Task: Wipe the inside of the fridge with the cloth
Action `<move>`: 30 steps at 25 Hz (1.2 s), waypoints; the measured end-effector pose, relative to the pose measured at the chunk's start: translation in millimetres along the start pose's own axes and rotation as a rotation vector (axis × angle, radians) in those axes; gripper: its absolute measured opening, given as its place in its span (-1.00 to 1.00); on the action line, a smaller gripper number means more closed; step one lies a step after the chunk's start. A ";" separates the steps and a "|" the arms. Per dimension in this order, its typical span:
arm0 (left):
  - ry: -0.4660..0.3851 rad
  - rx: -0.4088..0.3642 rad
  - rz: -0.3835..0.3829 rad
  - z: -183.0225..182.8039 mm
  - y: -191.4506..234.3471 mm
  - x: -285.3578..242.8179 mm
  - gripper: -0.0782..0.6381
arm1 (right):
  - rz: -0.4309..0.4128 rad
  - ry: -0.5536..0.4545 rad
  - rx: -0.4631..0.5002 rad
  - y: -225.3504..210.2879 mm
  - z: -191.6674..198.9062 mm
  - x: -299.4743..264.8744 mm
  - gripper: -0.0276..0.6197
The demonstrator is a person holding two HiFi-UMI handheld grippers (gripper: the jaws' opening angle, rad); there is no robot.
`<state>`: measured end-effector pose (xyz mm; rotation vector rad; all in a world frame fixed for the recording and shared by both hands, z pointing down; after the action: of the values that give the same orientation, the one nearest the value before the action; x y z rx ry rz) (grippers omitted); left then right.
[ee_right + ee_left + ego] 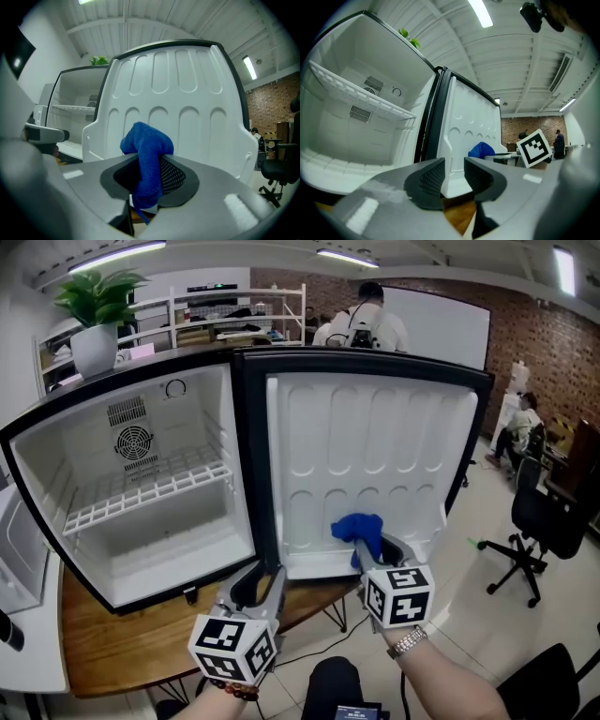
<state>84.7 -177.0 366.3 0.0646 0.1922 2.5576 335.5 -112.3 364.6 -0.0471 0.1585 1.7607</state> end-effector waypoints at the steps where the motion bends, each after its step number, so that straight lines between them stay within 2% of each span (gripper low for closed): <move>1: 0.001 0.000 0.000 0.6 -0.4 -0.1 -0.40 | 0.011 0.001 -0.002 -5.5 0.7 1.9 -0.61; 12: 0.011 0.015 0.006 7.9 -5.2 0.0 -0.40 | 0.144 0.010 -0.024 -64.5 8.6 22.7 -0.61; 21: 0.018 0.009 0.012 10.9 -10.3 0.2 -0.40 | 0.227 0.009 -0.060 -92.9 12.3 35.5 -0.61; 26: 0.021 0.010 0.012 12.3 -9.6 0.7 -0.40 | 0.218 -0.011 -0.078 -93.7 11.5 40.2 -0.61; 30: 0.018 0.016 0.010 12.5 -7.9 2.8 -0.40 | 0.146 -0.060 -0.082 -74.1 3.8 54.9 -0.61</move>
<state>87.7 -167.4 377.5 0.0495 0.2202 2.5673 397.5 -44.5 355.9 -0.0435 0.0467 1.9116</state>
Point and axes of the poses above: the fingertips, and each gripper's own axes: x backward along the fingers, y to its left, z out of its underside, the point moved 10 cm from there along x, backward along the fingers, and after that the axes turned 2 degrees about x, right-handed, at the moved point
